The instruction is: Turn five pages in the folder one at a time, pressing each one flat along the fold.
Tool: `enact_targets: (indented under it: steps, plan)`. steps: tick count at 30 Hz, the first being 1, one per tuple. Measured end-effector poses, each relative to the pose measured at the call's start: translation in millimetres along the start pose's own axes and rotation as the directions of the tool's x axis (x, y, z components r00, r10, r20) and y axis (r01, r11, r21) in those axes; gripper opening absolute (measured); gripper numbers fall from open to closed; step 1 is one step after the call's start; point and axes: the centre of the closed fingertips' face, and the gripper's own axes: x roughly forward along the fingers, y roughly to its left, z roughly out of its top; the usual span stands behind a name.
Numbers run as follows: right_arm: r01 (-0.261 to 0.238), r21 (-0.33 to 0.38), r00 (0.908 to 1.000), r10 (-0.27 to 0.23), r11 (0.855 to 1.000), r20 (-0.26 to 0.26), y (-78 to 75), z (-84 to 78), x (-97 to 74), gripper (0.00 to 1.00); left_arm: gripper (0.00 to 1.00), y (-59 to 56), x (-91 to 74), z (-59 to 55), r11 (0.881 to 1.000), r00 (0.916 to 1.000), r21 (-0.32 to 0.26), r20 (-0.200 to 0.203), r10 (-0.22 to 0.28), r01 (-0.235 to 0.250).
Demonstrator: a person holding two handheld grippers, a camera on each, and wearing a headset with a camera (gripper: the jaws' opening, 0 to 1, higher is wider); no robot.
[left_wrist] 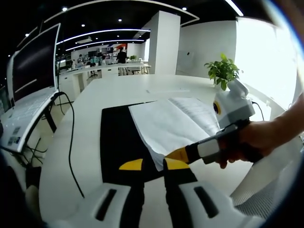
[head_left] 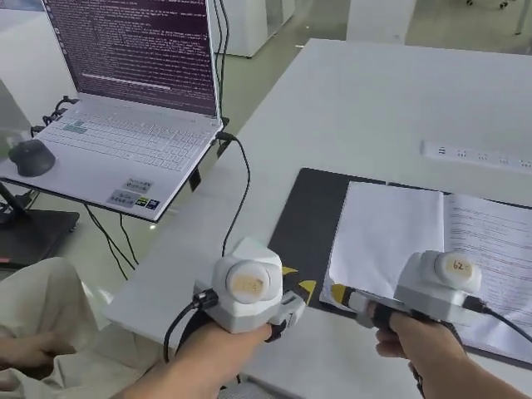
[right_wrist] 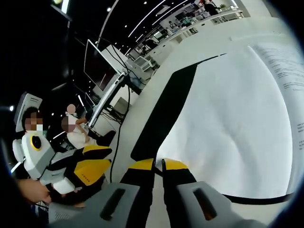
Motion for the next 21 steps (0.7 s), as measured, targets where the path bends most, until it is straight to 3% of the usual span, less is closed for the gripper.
enact_targets:
  steps: [8, 16, 21]
  plan:
    - [-0.052, 0.017, 0.9974, 0.051, 0.999, 0.051, 3.0, 16.7, -21.6, 0.04, 0.14, -5.9, 18.2, -2.4, 0.998, 0.9987, 0.056, -0.028, -0.042, 0.043]
    - [-0.065, 0.037, 0.9923, 0.060, 0.997, 0.109, -26.8, 47.1, -51.8, 0.02, 0.15, -27.9, 57.6, 0.3, 0.988, 0.9930, 0.099, -0.013, -0.117, 0.118]
    - [-0.045, 0.043, 0.9904, 0.039, 0.998, 0.133, -50.9, 71.2, -65.5, 0.00, 0.14, -33.7, 81.3, -6.8, 0.987, 0.9910, 0.092, -0.029, -0.130, 0.133]
